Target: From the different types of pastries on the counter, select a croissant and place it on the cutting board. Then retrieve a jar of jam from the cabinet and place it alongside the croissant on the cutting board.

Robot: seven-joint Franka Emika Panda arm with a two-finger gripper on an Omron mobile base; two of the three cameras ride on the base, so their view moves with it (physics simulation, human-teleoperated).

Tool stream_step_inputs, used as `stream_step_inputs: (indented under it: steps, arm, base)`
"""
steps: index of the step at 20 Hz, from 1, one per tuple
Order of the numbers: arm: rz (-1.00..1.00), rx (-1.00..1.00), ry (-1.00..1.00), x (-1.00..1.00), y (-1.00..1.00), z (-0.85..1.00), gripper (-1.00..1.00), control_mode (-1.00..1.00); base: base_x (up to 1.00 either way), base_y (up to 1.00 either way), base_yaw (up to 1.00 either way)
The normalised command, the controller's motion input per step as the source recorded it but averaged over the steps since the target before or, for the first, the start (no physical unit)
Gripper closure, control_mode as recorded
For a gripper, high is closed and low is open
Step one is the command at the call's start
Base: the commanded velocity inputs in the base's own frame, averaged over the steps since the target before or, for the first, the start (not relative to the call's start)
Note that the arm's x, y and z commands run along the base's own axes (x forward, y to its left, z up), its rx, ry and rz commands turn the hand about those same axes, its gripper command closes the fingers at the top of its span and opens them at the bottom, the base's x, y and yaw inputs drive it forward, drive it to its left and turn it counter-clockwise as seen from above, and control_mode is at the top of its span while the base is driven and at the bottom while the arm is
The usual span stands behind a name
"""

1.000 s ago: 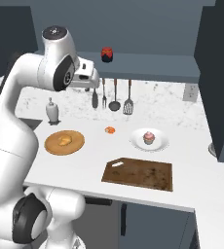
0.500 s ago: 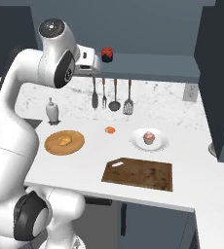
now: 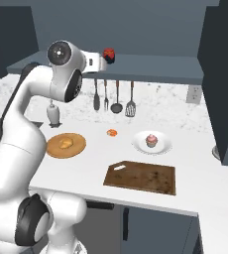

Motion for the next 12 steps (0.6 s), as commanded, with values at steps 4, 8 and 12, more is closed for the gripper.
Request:
stream_step_inputs:
  steps: [4,8,12]
  arm:
    - [-0.04,0.00,0.03,0.85,-0.20,0.34,-1.00,-1.00]
    - [-0.06,0.00,0.10,0.69,-0.46,0.66,-1.00,-1.00]
    - [0.00,0.01,0.00,0.08,-0.08,0.09,-1.00,-1.00]
  base:
    - [0.00,0.00,0.00]
    - [0.00,0.00,0.00]
    - [0.00,0.00,0.00]
